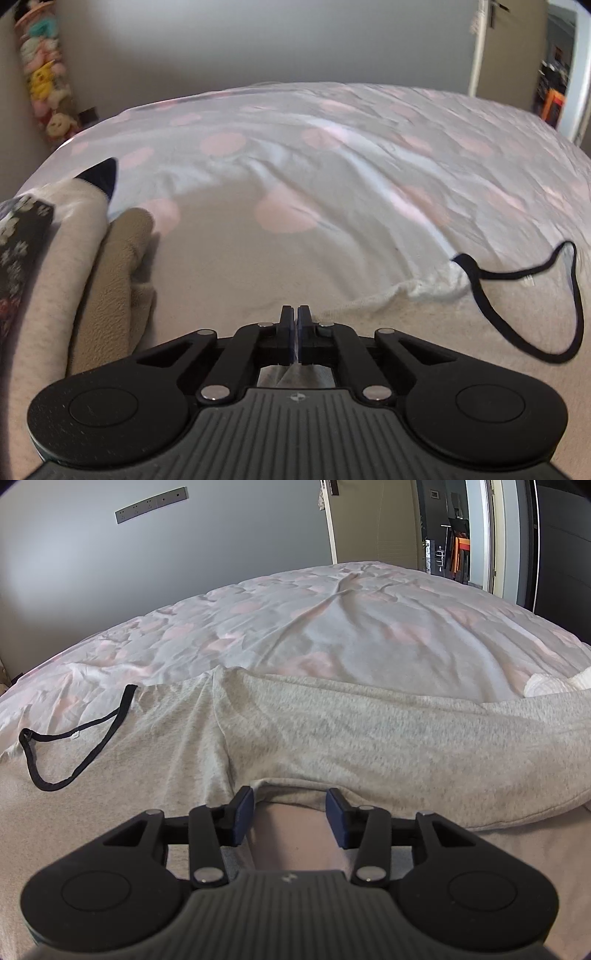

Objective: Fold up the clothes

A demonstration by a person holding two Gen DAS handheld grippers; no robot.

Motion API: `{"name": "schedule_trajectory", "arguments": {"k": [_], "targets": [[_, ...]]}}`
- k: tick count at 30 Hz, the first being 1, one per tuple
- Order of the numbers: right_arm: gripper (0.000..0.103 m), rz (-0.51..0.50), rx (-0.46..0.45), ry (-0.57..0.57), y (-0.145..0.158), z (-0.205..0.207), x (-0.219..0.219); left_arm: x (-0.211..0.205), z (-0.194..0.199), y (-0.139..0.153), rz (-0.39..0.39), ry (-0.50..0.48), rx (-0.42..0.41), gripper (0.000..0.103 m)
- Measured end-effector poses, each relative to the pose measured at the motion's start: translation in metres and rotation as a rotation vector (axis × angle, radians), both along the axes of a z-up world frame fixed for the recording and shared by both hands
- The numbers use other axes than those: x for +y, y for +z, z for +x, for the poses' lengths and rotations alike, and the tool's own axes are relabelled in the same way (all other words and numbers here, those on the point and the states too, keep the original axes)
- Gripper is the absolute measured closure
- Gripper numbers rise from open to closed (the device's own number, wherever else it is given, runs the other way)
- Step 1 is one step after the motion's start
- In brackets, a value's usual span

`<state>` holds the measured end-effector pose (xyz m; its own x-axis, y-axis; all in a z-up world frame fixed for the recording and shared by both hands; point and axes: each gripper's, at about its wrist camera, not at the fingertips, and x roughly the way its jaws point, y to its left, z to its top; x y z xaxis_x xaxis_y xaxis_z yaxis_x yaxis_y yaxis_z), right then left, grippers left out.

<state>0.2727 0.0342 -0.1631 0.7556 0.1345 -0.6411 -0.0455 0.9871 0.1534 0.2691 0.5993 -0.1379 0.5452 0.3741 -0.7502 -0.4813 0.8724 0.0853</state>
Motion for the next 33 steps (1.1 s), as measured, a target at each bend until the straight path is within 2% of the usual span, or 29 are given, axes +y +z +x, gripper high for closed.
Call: {"name": "schedule_trajectory", "arguments": {"k": [6, 9, 11, 13, 16, 18, 19, 22, 25, 29, 32, 33], "targets": [[0.054, 0.002, -0.004, 0.0, -0.001, 0.0, 0.0, -0.004, 0.011, -0.023, 0.006, -0.008, 0.08, 0.103], [0.054, 0.029, -0.01, -0.009, 0.0, 0.0, -0.005, -0.008, 0.009, -0.019, 0.015, 0.025, 0.055, 0.102], [0.054, 0.057, -0.014, -0.02, 0.002, 0.0, -0.01, -0.011, 0.001, -0.012, 0.026, 0.036, 0.023, 0.094], [0.054, 0.089, -0.023, -0.039, 0.004, 0.0, -0.016, -0.016, -0.011, -0.003, 0.05, 0.044, -0.005, 0.083], [0.055, 0.104, -0.053, -0.081, 0.008, -0.001, -0.024, -0.022, -0.03, 0.005, 0.04, 0.052, -0.02, 0.083], [0.056, 0.087, -0.04, -0.101, 0.008, 0.001, -0.028, -0.027, -0.042, 0.008, 0.031, 0.054, -0.016, 0.083], [0.061, 0.084, -0.024, -0.11, 0.007, 0.003, -0.03, -0.029, -0.049, 0.01, 0.029, 0.061, -0.019, 0.083], [0.062, 0.157, -0.011, -0.157, 0.006, 0.001, -0.043, -0.037, -0.071, 0.017, 0.01, 0.094, -0.037, 0.083], [0.06, 0.182, -0.034, -0.196, 0.012, -0.006, -0.052, -0.053, -0.09, 0.018, 0.014, 0.126, 0.004, 0.083], [0.06, 0.179, -0.019, -0.232, 0.013, -0.011, -0.064, -0.076, -0.118, 0.017, 0.023, 0.17, 0.069, 0.083], [0.059, 0.194, -0.03, -0.276, 0.028, -0.022, -0.081, -0.091, -0.14, 0.018, -0.003, 0.197, 0.077, 0.082], [0.056, 0.209, -0.033, -0.287, 0.036, -0.026, -0.089, -0.096, -0.146, 0.019, -0.008, 0.202, 0.076, 0.082]]}}
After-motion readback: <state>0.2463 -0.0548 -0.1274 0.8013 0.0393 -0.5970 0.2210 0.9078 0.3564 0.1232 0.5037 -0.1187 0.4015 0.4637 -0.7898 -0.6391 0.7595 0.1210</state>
